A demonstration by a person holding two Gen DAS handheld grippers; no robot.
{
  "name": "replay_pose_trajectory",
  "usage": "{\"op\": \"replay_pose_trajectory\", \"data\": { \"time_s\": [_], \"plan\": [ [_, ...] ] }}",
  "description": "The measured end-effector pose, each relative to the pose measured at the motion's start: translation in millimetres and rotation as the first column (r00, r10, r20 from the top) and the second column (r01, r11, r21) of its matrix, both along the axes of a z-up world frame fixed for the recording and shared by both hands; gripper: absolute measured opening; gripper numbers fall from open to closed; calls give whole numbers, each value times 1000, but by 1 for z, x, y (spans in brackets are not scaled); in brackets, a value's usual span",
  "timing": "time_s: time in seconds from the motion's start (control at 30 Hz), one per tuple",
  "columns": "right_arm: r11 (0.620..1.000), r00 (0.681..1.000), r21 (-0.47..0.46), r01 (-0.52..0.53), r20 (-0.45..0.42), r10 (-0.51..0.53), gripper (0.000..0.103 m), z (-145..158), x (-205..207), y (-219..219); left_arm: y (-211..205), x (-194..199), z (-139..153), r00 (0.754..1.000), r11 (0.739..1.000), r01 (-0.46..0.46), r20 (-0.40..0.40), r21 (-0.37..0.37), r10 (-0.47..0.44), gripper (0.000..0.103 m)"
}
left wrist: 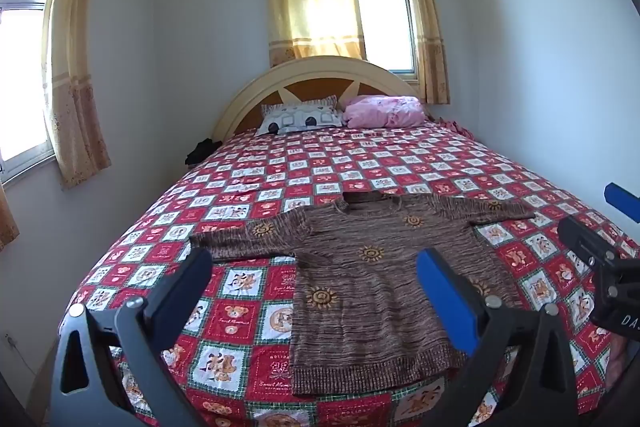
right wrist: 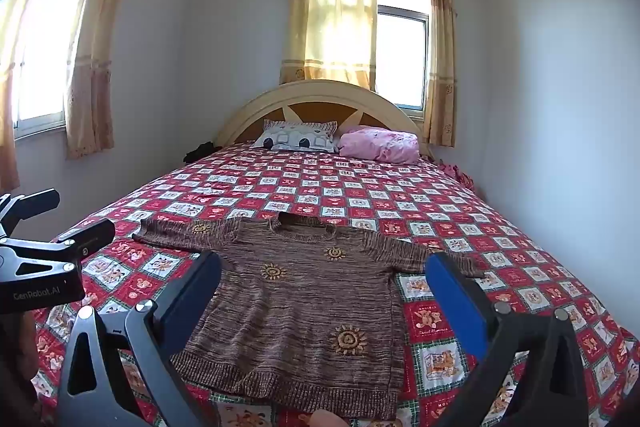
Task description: Fold small clothes
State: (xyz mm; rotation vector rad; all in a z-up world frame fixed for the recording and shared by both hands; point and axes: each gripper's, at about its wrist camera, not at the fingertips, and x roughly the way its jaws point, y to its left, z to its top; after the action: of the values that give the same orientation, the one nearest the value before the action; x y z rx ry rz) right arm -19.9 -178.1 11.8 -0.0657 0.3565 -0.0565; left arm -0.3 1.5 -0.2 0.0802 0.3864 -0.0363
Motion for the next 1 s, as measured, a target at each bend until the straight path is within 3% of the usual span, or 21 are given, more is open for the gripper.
{"op": "replay_pose_trajectory", "data": {
  "time_s": [1.0],
  "plan": [
    [1000,1000,1,4,1,-4,102,-4,2,0,1,5,-4,1000,1000,-13,-11,12,13,103]
  ]
}}
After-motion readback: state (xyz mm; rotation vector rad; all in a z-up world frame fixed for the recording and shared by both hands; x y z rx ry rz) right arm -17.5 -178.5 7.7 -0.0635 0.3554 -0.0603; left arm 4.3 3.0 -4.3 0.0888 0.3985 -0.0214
